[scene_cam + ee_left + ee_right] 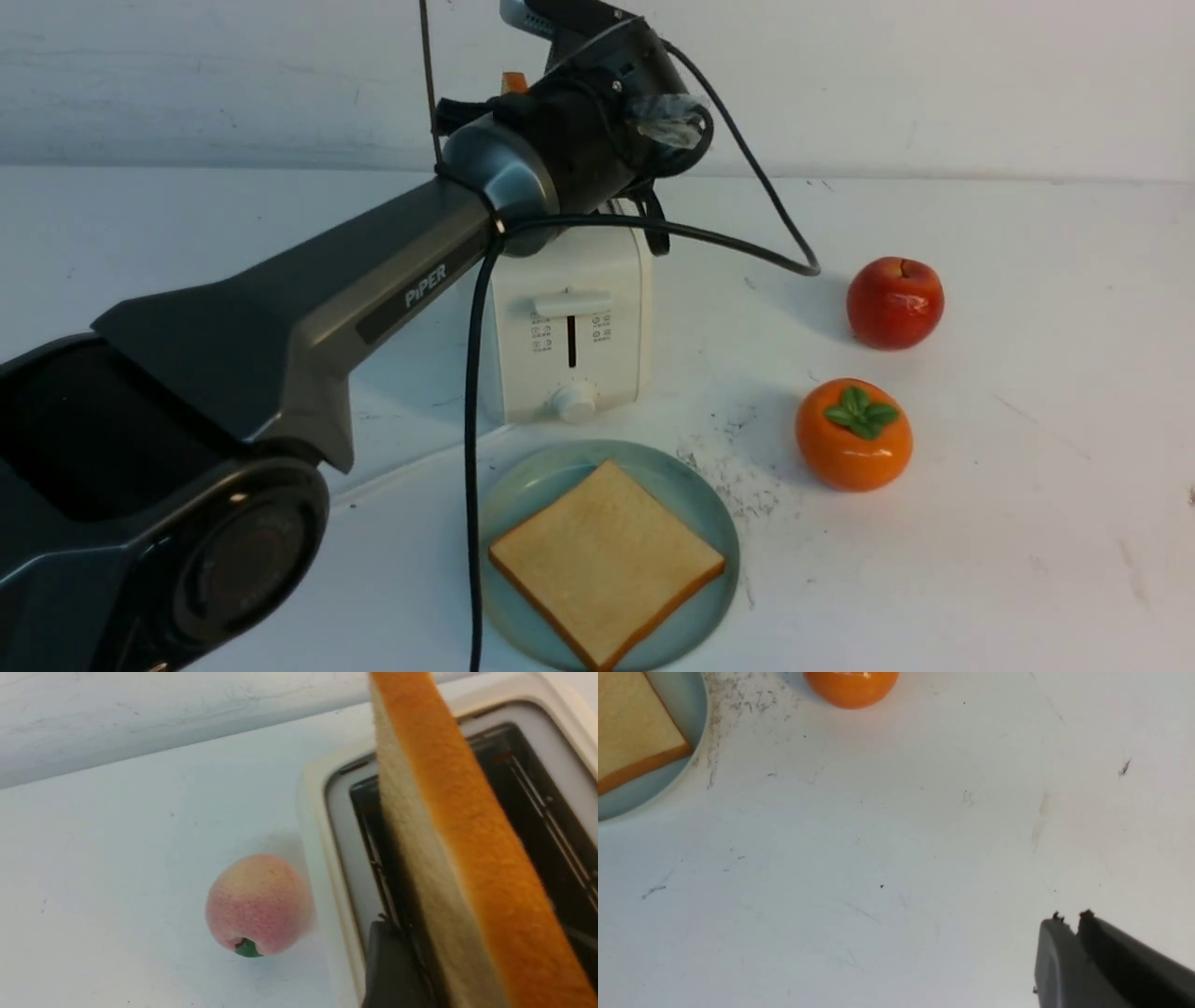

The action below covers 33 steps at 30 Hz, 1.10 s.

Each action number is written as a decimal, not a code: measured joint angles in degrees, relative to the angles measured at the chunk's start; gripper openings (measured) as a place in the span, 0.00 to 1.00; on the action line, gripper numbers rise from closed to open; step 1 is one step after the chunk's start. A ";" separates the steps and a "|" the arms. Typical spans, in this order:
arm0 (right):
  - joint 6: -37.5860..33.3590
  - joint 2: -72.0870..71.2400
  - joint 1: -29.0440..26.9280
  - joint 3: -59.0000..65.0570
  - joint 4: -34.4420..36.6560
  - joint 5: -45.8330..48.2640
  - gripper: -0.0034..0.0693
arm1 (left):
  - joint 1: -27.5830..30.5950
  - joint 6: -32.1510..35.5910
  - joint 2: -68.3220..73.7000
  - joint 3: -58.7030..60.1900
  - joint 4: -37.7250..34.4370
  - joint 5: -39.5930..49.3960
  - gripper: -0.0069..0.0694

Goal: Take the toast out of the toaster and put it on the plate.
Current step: Use the left arm to take out a slice of bread, then use the left arm to put a slice of bread into the empty plate

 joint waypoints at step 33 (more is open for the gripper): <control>0.14 0.00 0.00 0.00 1.20 -0.79 0.16 | -0.12 -2.93 -12.65 0.00 2.65 0.55 0.23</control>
